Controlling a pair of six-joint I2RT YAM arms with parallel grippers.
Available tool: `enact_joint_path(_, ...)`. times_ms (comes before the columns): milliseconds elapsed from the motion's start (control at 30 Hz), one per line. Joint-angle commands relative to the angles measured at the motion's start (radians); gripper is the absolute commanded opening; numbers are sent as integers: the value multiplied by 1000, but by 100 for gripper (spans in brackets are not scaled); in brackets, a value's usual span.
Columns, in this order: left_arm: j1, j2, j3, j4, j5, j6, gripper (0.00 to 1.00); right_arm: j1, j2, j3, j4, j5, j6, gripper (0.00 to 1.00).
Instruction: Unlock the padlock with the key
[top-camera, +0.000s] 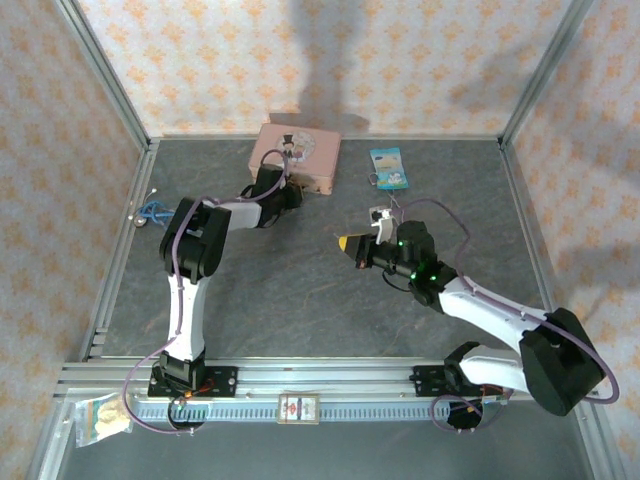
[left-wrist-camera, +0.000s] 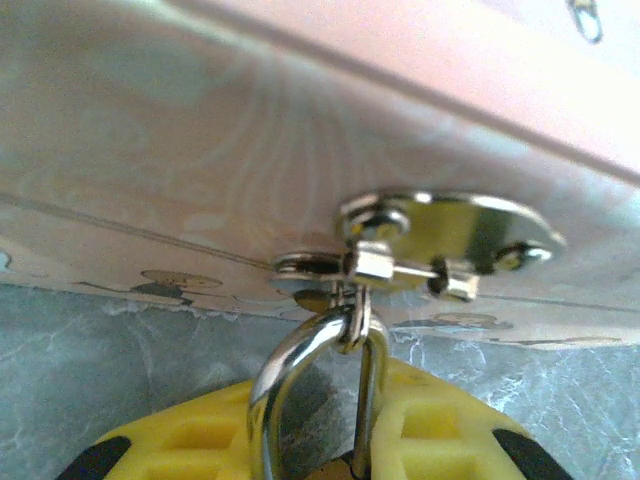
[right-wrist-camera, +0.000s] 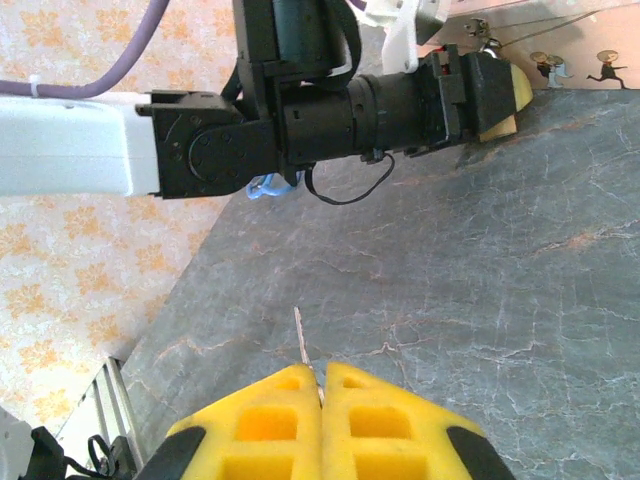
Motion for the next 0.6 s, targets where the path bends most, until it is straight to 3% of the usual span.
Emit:
enact_joint_path(0,6,-73,-97,43,22,-96,11,-9,43,-24,74,11,24,0)
enact_joint_path(300,-1,-222,-332,186,61,-293,8,-7,136,-49,172,-34,84,0)
enact_joint_path(567,-71,-326,-510,274,0,-357,15,-7,153,-71,193,-38,96,0)
